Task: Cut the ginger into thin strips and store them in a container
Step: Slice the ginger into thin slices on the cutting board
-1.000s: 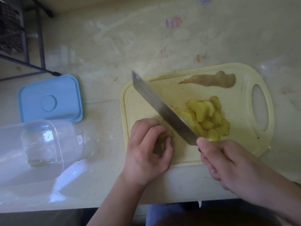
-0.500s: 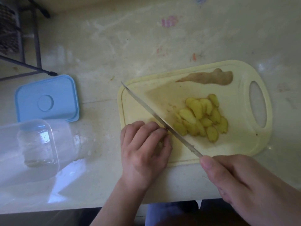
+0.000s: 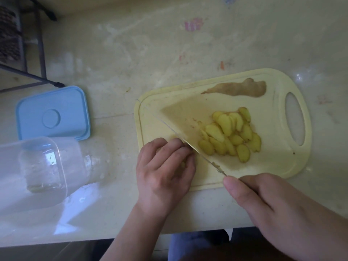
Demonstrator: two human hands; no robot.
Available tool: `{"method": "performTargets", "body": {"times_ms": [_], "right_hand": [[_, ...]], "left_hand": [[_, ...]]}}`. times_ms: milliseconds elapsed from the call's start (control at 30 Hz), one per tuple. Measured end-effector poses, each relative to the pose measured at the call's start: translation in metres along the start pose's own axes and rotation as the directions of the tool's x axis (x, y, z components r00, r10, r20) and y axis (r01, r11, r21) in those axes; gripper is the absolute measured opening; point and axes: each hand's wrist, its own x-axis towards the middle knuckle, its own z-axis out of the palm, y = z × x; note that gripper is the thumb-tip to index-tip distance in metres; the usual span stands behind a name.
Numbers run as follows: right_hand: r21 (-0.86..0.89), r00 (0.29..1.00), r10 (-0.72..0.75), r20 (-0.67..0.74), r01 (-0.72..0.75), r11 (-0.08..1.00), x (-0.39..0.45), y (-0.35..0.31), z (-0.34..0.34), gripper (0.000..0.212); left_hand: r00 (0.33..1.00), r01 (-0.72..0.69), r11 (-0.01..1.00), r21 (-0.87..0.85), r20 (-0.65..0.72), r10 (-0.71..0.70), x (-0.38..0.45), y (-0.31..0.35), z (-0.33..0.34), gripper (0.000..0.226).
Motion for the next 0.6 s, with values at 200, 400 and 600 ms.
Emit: {"method": "performTargets", "body": {"times_ms": [200, 400, 600], "right_hand": [[0.032, 0.998, -0.058, 0.019, 0.057, 0.998, 0.026, -0.009, 0.005, 0.064], [0.024, 0.998, -0.054, 0.020, 0.053, 0.998, 0.016, 0.000, -0.001, 0.075], [-0.002, 0.999, -0.042, 0.022, 0.042, 0.999, -0.002, -0.001, -0.002, 0.082]], "left_hand": [[1.000, 0.004, 1.000, -0.012, 0.015, -0.003, 0.002, 0.001, -0.002, 0.005], [1.000, 0.012, 1.000, -0.010, 0.022, -0.012, 0.001, 0.001, -0.003, 0.007], [1.000, 0.010, 1.000, 0.015, 0.017, -0.010, 0.001, 0.002, -0.002, 0.009]]}}
